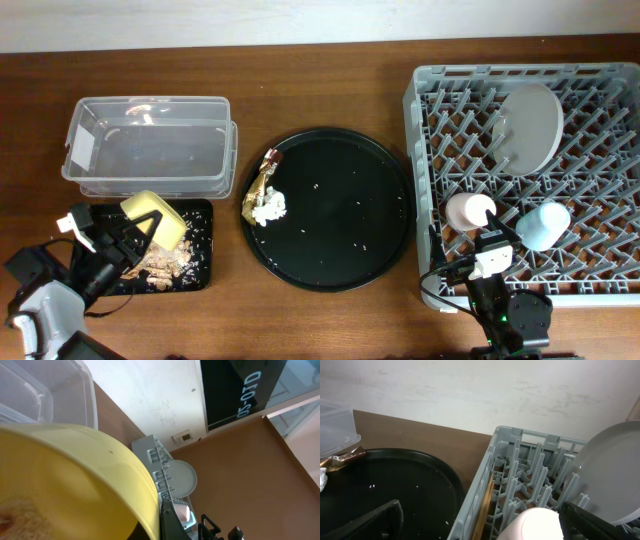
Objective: Sort waste into correct bins and load items into the dishwasher rack
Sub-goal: 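Grasp the yellow bowl with the left gripper and tip scraps onto black tray, then carry the yellow bowl with the left gripper into the dish rack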
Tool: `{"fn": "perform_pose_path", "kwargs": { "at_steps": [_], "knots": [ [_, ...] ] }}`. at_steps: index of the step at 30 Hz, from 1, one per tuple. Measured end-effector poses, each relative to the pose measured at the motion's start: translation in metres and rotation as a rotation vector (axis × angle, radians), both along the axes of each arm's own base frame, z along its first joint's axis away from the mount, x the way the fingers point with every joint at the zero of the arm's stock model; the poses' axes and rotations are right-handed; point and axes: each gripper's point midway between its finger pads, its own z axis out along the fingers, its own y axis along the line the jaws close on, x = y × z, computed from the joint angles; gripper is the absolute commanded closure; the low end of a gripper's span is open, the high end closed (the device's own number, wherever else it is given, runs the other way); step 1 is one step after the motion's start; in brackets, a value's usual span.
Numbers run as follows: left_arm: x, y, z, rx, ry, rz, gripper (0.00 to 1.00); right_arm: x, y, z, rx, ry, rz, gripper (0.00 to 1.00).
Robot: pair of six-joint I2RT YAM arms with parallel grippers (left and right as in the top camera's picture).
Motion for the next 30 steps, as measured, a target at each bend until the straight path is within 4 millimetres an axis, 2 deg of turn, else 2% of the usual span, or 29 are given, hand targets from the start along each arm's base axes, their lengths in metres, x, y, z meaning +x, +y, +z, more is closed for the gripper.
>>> {"fn": "perform_pose_path", "kwargs": {
  "at_steps": [6,9,13,16,18,21,23,24,26,27,29,30],
  "knots": [
    [0.001,0.001,0.0,0.041,-0.037,-0.001,1.0,0.0,0.0,0.0,0.0,0.0,0.0,0.02],
    [0.001,0.003,-0.014,0.065,0.055,0.012,1.0,0.0,0.0,0.0,0.0,0.0,0.0,0.02],
    [-0.001,-0.024,-0.013,0.11,-0.002,-0.083,1.0,0.0,0.0,0.0,0.0,0.0,0.0,0.02],
    [-0.001,-0.015,-0.027,0.184,0.042,-0.059,1.0,0.0,0.0,0.0,0.0,0.0,0.0,0.02],
    [0.003,-0.008,-0.021,0.197,-0.009,-0.04,1.0,0.0,0.0,0.0,0.0,0.0,0.0,0.02],
    [0.008,0.003,-0.022,0.184,0.018,-0.006,1.0,0.0,0.0,0.0,0.001,0.0,0.0,0.02],
    [0.008,-0.001,-0.016,0.122,0.03,-0.016,1.0,0.0,0.0,0.0,0.0,0.0,0.0,0.02],
    [0.009,-0.018,-0.01,0.101,0.001,-0.08,1.0,0.0,0.0,0.0,0.0,0.0,0.0,0.02],
    [0.01,-0.037,-0.011,0.105,0.0,-0.146,1.0,0.0,0.0,0.0,0.0,0.0,0.0,0.02],
    [0.009,-0.066,-0.007,0.131,-0.027,-0.248,1.0,0.0,0.0,0.0,0.0,0.0,0.0,0.02],
    [0.008,-0.106,-0.001,0.211,-0.067,-0.385,1.0,0.0,0.0,0.0,0.0,0.001,0.0,0.02],
    [0.016,-0.141,0.01,0.315,-0.107,-0.488,1.0,0.0,0.0,0.0,0.0,0.0,0.0,0.02]
  ]
}}
